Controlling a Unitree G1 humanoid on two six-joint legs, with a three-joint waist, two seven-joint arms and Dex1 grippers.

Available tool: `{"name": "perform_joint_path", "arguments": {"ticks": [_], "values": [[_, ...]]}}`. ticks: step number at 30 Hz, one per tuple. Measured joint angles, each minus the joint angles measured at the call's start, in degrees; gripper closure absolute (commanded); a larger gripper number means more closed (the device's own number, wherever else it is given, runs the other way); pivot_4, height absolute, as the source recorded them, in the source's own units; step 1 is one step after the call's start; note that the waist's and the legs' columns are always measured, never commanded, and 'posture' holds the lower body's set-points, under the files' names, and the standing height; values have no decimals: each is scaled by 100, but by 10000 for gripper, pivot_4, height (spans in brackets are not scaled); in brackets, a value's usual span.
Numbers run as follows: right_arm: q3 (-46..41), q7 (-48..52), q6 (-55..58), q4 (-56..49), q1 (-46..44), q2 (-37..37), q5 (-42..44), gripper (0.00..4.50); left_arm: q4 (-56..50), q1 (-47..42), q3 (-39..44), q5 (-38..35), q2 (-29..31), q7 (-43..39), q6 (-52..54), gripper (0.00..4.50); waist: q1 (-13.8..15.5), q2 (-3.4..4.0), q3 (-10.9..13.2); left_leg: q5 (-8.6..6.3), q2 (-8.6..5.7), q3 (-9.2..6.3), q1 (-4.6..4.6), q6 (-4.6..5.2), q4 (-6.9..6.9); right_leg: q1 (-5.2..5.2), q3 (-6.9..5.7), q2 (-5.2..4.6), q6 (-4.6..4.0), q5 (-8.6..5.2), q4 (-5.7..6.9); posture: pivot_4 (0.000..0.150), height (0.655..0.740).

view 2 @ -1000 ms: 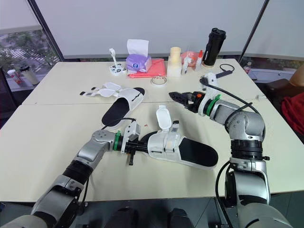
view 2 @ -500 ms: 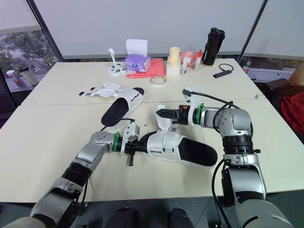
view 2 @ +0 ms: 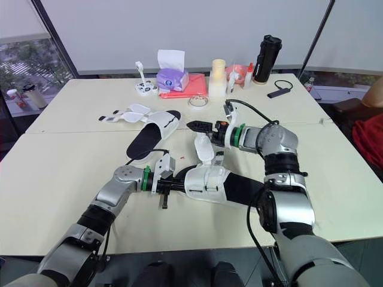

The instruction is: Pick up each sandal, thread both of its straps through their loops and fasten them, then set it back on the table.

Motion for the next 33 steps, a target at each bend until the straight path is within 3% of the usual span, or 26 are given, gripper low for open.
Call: {"name": "perform_joint_path", "arguments": {"ticks": [6, 13, 19, 22, 26, 29, 33], "values": [[-87, -19, -27, 93, -6, 43, -22, 44134, -55, 40, 3, 0, 1, 51, -2, 45000, 0, 1, 0, 0, 0, -1, -7, 0, 0, -7, 0, -1, 6, 3, 0, 1500, 7400], [-47, 74, 14, -436, 234, 25, -13, 44742, -55, 37, 3, 1, -9, 55, -4, 45000, 4, 1, 0, 0, -1, 0, -8, 0, 0, -7, 0, -1, 6, 3, 0, 1500, 7400], [1042, 719, -1966, -3066, 1659, -164, -826, 44742, -60, 48, 14, 1, 6, 61, -20, 45000, -19, 4, 2, 0, -3, -1, -11, -1, 0, -11, -1, 0, 27, 12, -1, 1500, 7400], [2026, 1045, -3972, -3845, 2237, -578, -2054, 44742, -63, 59, 16, 1, -3, 70, -21, 45000, -17, 4, 2, 0, -7, 1, -11, -2, 2, -11, -1, 0, 29, 12, -4, 1500, 7400], [2807, 1153, -6850, -3863, 2638, -1088, -3610, 44742, -47, 43, 14, 1, -12, 67, -21, 45000, -17, 2, 3, 1, -9, 2, -11, -2, 2, -9, -1, 0, 29, 12, -8, 1500, 7400], [2838, 819, -8782, -3376, 2797, -1327, -4344, 44742, -7, 18, 11, 1, -55, 65, -21, 45000, 11, 0, 4, 1, -10, 3, -11, -3, 4, -8, 1, -1, 27, 12, -8, 1500, 7400], [2711, 520, -10295, -2882, 2837, -1675, -4764, 44742, -5, 12, -1, 1, -65, 61, -21, 45000, 11, -1, 5, 1, -10, 2, -11, -3, 2, -8, 3, -2, 26, 11, -8, 1500, 7400]]}}
